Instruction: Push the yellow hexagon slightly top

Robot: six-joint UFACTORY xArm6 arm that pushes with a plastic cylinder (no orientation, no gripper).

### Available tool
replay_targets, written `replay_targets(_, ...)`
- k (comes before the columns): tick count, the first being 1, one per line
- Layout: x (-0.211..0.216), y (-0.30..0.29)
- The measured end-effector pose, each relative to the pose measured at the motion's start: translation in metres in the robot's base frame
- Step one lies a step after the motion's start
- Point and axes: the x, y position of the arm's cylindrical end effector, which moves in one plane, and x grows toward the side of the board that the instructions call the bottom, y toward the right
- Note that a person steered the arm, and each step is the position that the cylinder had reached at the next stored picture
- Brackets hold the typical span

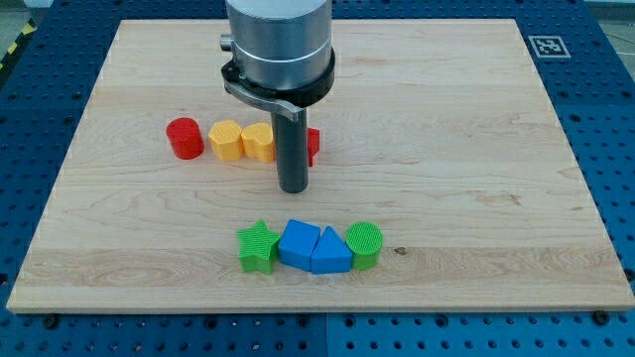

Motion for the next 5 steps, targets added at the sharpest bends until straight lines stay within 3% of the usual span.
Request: replay_targets(5,-0.013,-0.04)
